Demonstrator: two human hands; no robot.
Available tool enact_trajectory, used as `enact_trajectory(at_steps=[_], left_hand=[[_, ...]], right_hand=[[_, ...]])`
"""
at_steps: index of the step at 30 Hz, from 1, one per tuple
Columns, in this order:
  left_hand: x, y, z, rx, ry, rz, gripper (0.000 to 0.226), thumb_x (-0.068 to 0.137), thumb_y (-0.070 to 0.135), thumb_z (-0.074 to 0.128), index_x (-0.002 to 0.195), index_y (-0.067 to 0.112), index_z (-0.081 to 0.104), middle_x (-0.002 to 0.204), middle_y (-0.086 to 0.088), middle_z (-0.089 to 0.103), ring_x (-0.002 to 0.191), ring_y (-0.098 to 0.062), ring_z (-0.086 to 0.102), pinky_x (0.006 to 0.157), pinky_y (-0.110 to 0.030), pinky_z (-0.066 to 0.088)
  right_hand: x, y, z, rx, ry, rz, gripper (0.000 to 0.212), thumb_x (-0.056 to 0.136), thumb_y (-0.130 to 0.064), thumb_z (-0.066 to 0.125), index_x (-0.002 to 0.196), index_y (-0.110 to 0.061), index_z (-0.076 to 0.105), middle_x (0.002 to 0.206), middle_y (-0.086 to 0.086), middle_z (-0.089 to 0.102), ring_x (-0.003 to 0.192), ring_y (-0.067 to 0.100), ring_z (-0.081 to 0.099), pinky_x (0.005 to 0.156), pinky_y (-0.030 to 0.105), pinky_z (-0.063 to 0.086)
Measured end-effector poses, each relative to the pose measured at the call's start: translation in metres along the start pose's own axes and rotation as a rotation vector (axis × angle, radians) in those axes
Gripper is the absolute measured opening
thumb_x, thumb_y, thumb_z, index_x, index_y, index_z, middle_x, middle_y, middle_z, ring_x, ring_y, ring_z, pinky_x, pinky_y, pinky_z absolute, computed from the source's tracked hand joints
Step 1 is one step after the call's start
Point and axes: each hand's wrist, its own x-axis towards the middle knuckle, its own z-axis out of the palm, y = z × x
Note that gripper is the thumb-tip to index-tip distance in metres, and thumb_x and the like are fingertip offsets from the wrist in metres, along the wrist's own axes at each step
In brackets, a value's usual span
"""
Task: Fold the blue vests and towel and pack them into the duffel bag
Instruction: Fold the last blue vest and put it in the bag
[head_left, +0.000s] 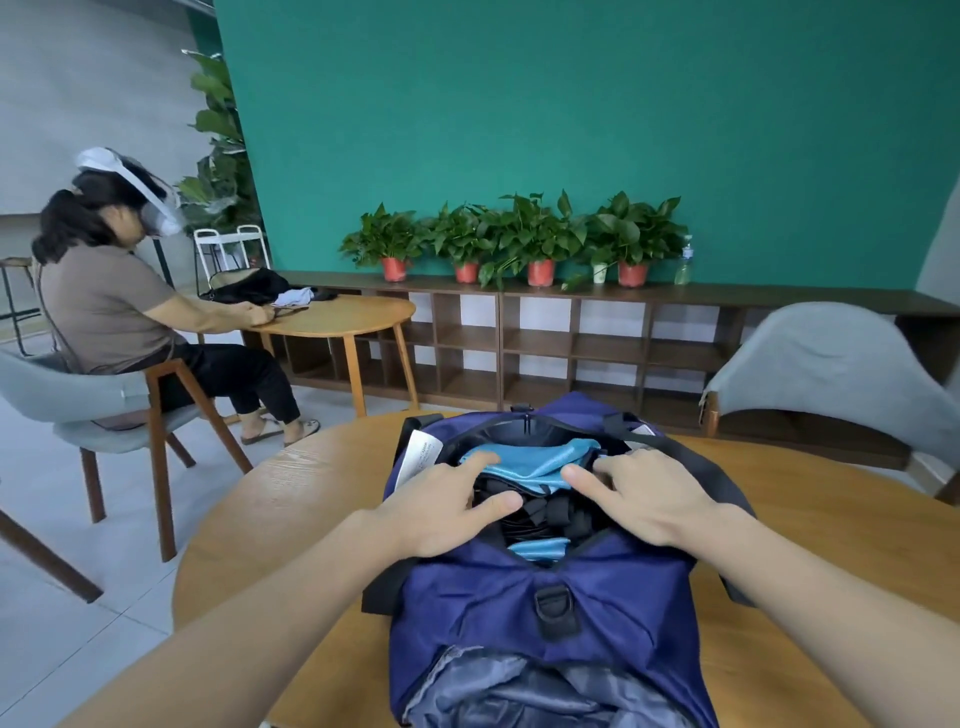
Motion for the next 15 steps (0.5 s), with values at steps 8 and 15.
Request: enact_trajectory(at_steps=[8,15], left_hand=[[-0.014,0.017,-0.039,0.016,0.333,0.317,0.07,0.102,0.064,0.026,0.056,0.013,0.04,0.048,-0.005,0.038,0.049,-0.022,0.038,0.054,-0.029,0.025],[-0.001,0.03,-0.081,0.194,0.522,0.476,0.072,0.101,0.062,0.031,0.051,0.011,0.036,0.045,0.0,0.035,0.043,-0.019,0.034,0.045,-0.035,0.032]], right_hand=[[-0.018,-0.012,-0.035,0.024,-0.087,-0.343,0.086,0.086,-0.087,0.011,0.052,-0.011,0.032,0.046,0.006,0.032,0.052,0.023,0.035,0.055,0.023,0.028],[0.008,0.0,-0.084,-0.424,0.393,-0.492,0.077,0.093,-0.08,0.021,0.044,-0.021,0.031,0.036,0.0,0.037,0.035,0.022,0.037,0.044,0.031,0.021]])
